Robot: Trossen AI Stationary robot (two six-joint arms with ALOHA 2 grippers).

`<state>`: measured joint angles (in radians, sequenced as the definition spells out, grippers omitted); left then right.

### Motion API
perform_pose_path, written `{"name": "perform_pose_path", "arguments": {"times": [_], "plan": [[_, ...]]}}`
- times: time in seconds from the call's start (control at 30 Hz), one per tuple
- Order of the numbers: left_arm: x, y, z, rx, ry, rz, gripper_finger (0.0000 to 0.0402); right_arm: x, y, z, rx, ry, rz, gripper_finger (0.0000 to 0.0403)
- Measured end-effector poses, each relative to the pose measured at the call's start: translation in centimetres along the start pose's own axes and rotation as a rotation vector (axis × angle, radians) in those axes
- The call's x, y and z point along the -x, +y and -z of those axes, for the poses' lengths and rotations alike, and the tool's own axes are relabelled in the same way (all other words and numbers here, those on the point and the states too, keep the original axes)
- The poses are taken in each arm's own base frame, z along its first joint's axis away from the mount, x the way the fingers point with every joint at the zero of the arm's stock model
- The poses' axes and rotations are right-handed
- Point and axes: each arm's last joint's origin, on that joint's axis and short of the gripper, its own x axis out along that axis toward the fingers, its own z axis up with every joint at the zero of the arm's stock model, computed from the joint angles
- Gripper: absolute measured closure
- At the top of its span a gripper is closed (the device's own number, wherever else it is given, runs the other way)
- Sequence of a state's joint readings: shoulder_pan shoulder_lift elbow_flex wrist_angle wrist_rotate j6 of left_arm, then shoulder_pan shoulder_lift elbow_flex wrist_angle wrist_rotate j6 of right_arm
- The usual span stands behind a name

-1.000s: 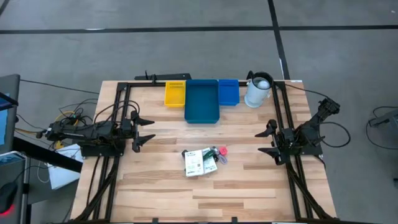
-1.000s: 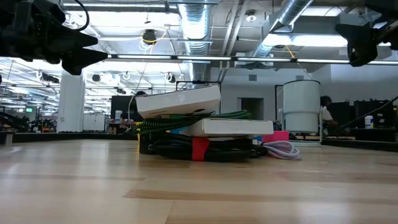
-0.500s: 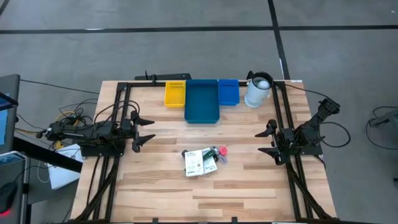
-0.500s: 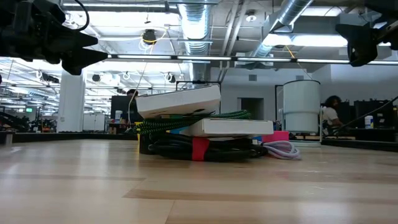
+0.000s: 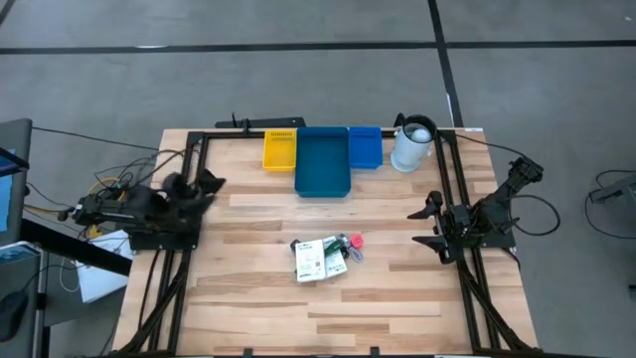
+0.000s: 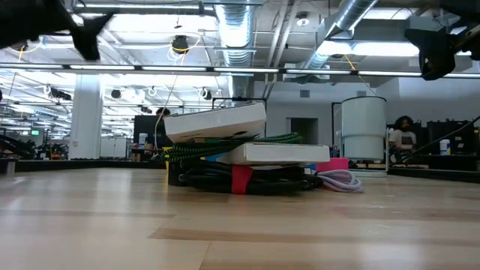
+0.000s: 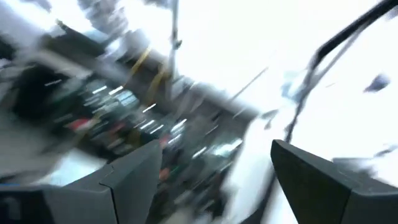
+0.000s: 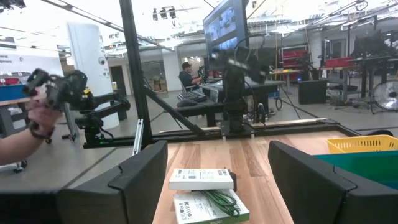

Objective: Pick and place items into bin
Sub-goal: Put the left white box into the dark blue bin

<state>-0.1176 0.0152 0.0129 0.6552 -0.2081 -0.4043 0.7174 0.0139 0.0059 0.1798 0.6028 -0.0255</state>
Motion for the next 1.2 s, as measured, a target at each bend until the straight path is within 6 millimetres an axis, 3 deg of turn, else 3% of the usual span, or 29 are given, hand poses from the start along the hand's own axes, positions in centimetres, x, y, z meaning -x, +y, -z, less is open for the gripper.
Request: {"name": "perform_pose_path", "arguments": {"times": [0.17, 0.3, 0.53, 0.7, 0.8, 1.0, 1.2], "plan": [[0.3, -1.6, -1.9, 0.091, -0.146, 0.283, 0.0109, 0.0, 0.0, 0.0, 0.0, 0.0, 0.0, 0.0127], [-0.1, -2.3, -1.5, 0.095, -0.143, 0.36, 0.0109, 0.0, 0.0, 0.0, 0.0, 0.0, 0.0, 0.0127], [-3.7, -4.4, 1.3, 0.08, 0.046, 0.207, 0.0109, 0.0, 0.0, 0.0, 0.0, 0.0, 0.0, 0.0127], [-6.5, -7.5, 3.5, -0.017, 0.193, 0.292, 0.0109, 0.0, 0.0, 0.0, 0.0, 0.0, 0.0, 0.0127], [-7.4, -9.4, 3.9, -0.007, 0.249, 0.291, 0.0109, 0.0, 0.0, 0.0, 0.0, 0.0, 0.0, 0.0127], [-7.1, -11.9, 5.6, -0.157, 0.552, 0.032, 0.0109, 0.0, 0.0, 0.0, 0.0, 0.0, 0.0, 0.0127], [-4.7, -12.7, 8.1, -0.354, 0.772, -0.137, 0.0109, 0.0, 0.0, 0.0, 0.0, 0.0, 0.0, 0.0127]]}}
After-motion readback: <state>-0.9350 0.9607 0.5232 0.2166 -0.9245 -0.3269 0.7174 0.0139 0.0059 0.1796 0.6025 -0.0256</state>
